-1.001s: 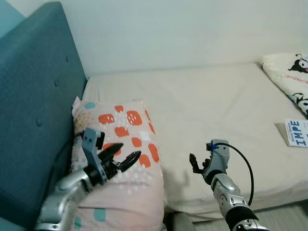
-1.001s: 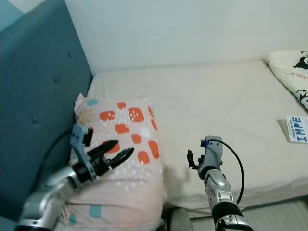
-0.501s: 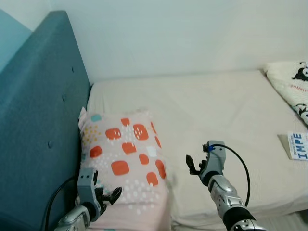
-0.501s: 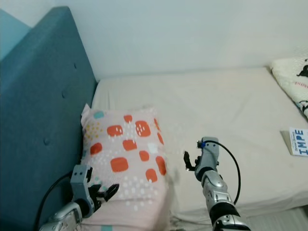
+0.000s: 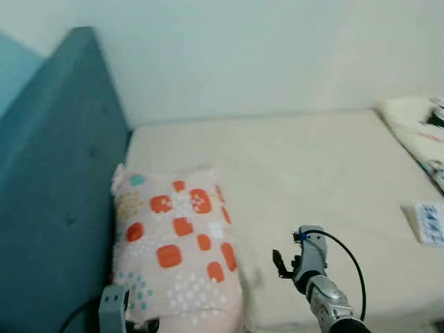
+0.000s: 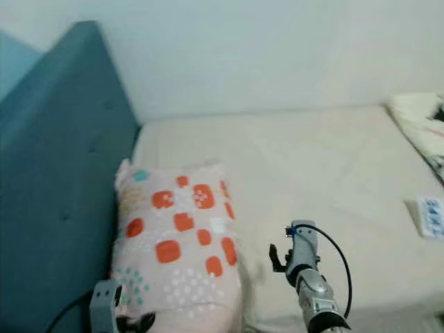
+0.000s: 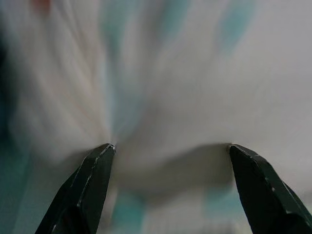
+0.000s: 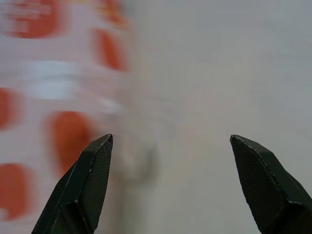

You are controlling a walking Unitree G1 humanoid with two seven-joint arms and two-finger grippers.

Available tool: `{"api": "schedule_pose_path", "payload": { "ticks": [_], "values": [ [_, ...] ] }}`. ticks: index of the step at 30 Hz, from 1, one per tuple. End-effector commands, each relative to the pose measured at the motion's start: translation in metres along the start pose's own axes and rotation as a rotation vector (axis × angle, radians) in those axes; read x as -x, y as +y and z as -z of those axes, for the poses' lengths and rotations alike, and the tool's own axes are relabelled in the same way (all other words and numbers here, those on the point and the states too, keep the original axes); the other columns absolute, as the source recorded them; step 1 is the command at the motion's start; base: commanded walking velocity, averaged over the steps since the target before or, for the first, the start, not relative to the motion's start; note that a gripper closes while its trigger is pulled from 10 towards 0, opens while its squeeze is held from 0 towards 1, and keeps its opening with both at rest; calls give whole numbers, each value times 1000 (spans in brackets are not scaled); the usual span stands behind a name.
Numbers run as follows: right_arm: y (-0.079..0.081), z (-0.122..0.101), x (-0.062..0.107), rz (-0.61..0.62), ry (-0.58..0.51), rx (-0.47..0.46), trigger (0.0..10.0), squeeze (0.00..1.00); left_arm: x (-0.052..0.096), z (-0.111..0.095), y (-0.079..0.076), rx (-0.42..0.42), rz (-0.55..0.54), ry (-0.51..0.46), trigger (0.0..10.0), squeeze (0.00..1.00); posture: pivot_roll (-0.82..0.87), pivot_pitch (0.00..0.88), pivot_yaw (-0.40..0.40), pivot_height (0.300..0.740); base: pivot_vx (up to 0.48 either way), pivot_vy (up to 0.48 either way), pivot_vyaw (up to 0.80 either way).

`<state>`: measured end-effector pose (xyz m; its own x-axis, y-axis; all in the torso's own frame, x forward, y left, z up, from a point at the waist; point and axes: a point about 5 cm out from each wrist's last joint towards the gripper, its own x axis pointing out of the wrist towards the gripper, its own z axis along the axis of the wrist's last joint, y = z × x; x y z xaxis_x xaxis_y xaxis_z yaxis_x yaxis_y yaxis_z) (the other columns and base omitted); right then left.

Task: Clean up the room

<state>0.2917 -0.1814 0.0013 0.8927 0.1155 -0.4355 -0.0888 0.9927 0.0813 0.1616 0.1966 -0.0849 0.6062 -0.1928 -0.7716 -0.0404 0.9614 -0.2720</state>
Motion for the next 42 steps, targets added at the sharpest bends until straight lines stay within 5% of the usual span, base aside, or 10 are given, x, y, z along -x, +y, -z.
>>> {"api": "schedule_pose_path", "payload": {
  "ticks": [1,14,29,42],
  "values": [
    [6,6,1,-38,17,21,10000,0,4,21,3,9,-24,89,10000,0,-132,84,22,740,0,0,775],
    [16,8,0,-85,24,44,10000,0,7,19,13,-36,-49,102,10000,0,-113,84,28,740,-198,0,766],
    [25,2,-3,-220,40,162,10000,0,-3,9,0,-79,-26,107,10000,0,-128,77,28,740,0,0,759],
    [26,16,1,-340,190,280,10000,0,-6,9,-8,-77,12,123,10000,0,-133,74,23,740,0,0,762]
  ]
}}
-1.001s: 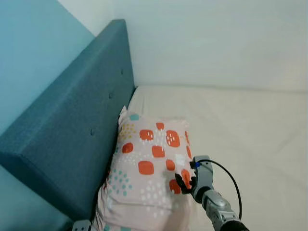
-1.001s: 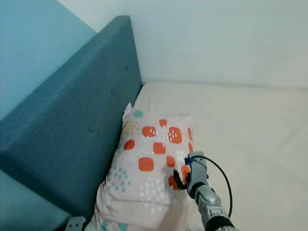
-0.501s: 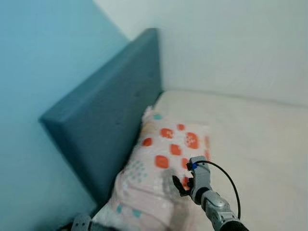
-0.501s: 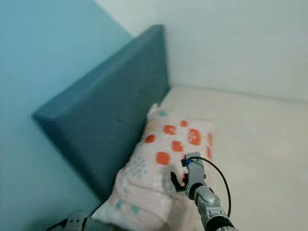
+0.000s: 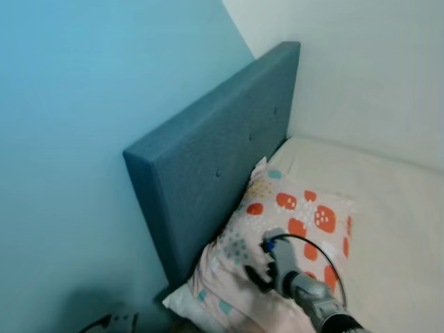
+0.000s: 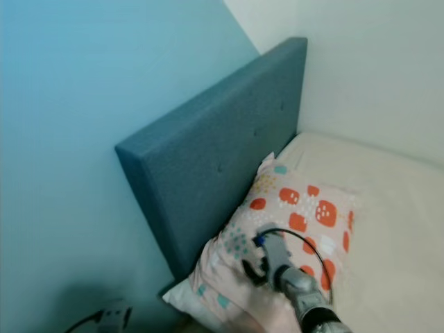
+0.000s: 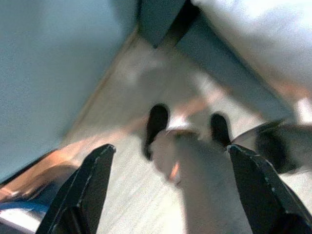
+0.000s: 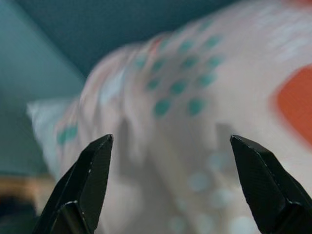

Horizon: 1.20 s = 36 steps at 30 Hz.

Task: Clean up the room

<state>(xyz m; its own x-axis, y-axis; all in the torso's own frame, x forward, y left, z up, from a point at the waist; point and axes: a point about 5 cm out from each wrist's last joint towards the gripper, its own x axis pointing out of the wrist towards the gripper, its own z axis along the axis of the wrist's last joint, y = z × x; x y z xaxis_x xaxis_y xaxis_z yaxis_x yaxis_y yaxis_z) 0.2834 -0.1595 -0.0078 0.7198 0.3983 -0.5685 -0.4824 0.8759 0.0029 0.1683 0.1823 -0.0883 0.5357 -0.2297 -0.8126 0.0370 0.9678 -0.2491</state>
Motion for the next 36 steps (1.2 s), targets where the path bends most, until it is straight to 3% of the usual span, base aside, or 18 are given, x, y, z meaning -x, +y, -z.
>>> {"api": "schedule_pose_path", "payload": {
  "ticks": [1,5,11,23,27,34,36],
  "values": [
    [5,3,-2,-27,24,2,10000,0,3,11,5,3,-10,42,10000,0,-133,74,23,740,0,0,756],
    [6,4,-2,-35,36,1,10000,0,3,13,3,24,9,53,10000,0,-133,76,24,740,0,0,763],
    [6,8,-2,-18,71,-6,10000,0,4,19,-2,6,84,107,10000,0,-132,79,29,740,0,0,0],
    [5,8,-2,-1,71,-9,10000,0,13,32,15,-4,52,142,10000,0,-127,82,34,740,-438,0,0],
    [6,4,-3,-3,51,-17,10000,0,17,30,26,7,10,102,10000,0,-122,81,34,740,0,0,0],
    [8,-1,-5,-11,23,-9,10000,0,16,25,25,-55,-5,103,10000,0,-124,77,33,740,0,-170,457],
    [8,-2,-5,-13,21,-10,10000,0,11,19,18,-62,-7,95,10000,0,-127,76,34,740,0,-429,800]
  ]
}}
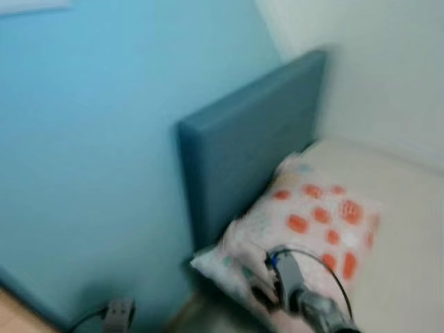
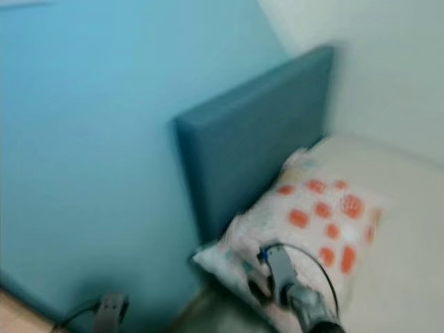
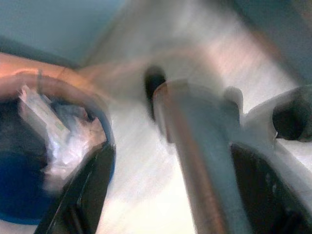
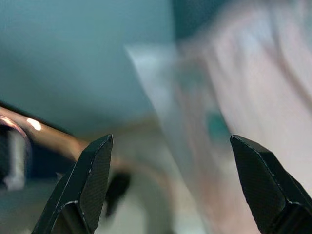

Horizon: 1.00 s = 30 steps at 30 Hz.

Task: Clean up the room

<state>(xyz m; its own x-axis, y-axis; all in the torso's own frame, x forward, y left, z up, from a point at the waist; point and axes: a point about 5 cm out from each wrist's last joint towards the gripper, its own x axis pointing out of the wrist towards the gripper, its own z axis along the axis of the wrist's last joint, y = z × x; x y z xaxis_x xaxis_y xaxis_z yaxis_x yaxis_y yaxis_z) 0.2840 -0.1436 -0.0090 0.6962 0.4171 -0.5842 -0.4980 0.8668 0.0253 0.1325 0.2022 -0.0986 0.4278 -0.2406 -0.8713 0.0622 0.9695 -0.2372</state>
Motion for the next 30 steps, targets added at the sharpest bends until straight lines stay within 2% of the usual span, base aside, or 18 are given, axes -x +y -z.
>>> {"api": "schedule_pose_path", "payload": {
  "ticks": [1,4,9,18,22,24,28,30],
  "values": [
    [-5,1,3,13,2,-3,10000,0,-5,-18,-5,-31,-11,-35,10000,0,-127,76,34,740,0,-428,800],
    [-5,1,3,13,3,-4,10000,0,-6,-21,-9,-26,-9,-43,10000,0,-128,77,33,740,247,-409,800],
    [-9,6,4,41,31,-10,10000,0,-9,-29,-14,1,-5,-65,10000,0,-130,79,33,740,0,0,759],
    [-14,13,7,90,82,-2,10000,0,-10,-33,-15,-27,8,-75,10000,0,-135,85,28,740,0,0,0],
    [-13,14,7,78,106,10,10000,0,-10,-32,-16,-41,13,-72,10000,0,-135,87,26,740,0,-472,0],
    [-11,16,6,61,121,26,10000,0,-10,-32,-16,-30,16,-71,10000,0,-135,87,24,740,0,-472,0],
    [-2,16,2,17,146,96,10000,0,-9,-32,-14,-7,-10,-80,10000,0,-137,89,23,740,0,0,0],
    [15,10,-5,-53,131,142,10000,0,-9,-32,-13,-8,-33,-84,10000,0,-138,90,19,740,0,0,0]
  ]
}}
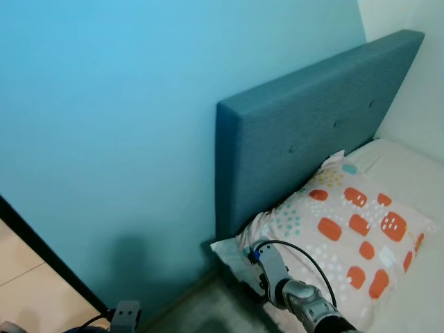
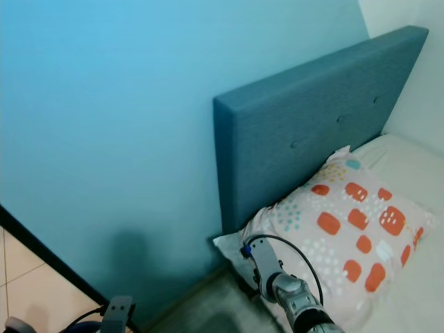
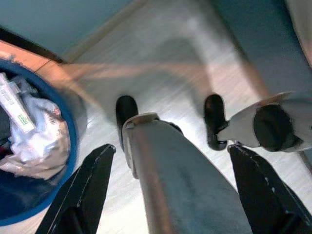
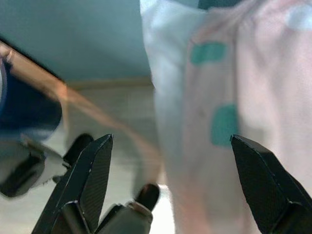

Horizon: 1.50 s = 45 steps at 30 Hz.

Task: Clean up the room

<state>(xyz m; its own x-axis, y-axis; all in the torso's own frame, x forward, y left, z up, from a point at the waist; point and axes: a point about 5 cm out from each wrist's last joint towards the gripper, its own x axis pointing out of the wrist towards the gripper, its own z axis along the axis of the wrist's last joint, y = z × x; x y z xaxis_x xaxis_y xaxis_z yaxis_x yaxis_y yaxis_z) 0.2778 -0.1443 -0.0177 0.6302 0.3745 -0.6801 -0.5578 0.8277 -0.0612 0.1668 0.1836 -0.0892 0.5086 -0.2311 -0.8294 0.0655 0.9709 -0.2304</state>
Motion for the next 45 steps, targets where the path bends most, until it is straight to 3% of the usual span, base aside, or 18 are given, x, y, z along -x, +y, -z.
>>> {"api": "schedule_pose_path", "payload": {
  "ticks": [1,4,9,13,16,24,33,45],
  "values": [
    [12,-3,-4,-50,4,33,10000,0,2,2,5,-3,-29,8,10000,0,-138,90,19,740,0,0,0],
    [26,-15,-10,-117,-20,57,10000,0,1,0,5,4,-36,3,10000,0,-132,90,14,740,0,0,0],
    [36,-26,-14,-169,-36,84,10000,0,1,-1,5,13,-43,-3,10000,0,-127,89,11,740,0,0,0],
    [54,-31,-18,-299,25,168,10000,0,1,0,6,17,-60,-3,10000,0,-120,88,3,725,0,0,0],
    [57,-29,-18,-335,55,179,10000,0,1,0,6,17,-70,-3,10000,0,-116,88,-1,716,0,0,0],
    [54,-23,-18,-339,137,179,10000,0,1,0,8,14,-94,-6,10000,0,-113,88,-8,691,0,0,0],
    [40,-10,-15,-263,245,129,10000,0,1,2,7,9,-105,-2,10000,0,-107,95,-16,661,0,0,0],
    [38,-23,-16,-270,197,93,10000,0,2,3,7,9,-111,0,10000,0,-99,89,-25,621,0,0,0]
  ]
}}
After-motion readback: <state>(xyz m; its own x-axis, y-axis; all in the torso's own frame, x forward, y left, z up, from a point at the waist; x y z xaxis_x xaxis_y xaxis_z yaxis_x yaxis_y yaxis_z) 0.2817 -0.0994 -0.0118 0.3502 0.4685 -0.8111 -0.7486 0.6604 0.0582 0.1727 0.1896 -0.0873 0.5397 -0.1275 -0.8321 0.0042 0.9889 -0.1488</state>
